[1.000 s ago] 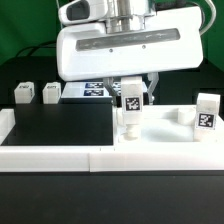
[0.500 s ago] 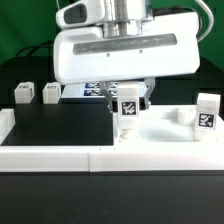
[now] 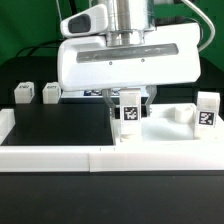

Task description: Assemble square table

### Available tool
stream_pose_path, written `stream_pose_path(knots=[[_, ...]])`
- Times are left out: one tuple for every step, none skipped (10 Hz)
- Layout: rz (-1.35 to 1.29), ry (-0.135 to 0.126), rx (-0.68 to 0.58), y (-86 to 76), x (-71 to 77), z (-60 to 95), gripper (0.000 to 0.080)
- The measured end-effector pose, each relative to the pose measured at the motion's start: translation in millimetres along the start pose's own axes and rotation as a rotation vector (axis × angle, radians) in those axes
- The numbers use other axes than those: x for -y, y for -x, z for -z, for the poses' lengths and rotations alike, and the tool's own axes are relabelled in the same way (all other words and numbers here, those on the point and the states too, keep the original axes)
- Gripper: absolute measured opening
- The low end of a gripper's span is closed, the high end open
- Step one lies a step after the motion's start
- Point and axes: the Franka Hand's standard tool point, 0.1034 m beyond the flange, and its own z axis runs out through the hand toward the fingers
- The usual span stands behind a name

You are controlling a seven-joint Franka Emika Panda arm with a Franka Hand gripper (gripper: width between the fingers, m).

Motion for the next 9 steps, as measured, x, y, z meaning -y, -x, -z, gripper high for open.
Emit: stream_pose_path(knots=[[0.000,0.000,0.000,0.0,0.1,0.0,0.0405],[0.000,0.000,0.000,0.0,0.1,0.0,0.0556],[0.000,0.000,0.000,0.0,0.1,0.0,0.0621],[0.000,0.000,0.000,0.0,0.1,0.0,0.0621],[0.000,0.000,0.000,0.0,0.1,0.0,0.0643],[0.000,0.000,0.000,0.0,0.1,0.0,0.0643],[0.000,0.000,0.000,0.0,0.1,0.0,0.0649],[0.000,0.000,0.000,0.0,0.1,0.0,0.0649],[-0.002,-0.001,0.003,-0.2,0.6,0.7,0.0649]])
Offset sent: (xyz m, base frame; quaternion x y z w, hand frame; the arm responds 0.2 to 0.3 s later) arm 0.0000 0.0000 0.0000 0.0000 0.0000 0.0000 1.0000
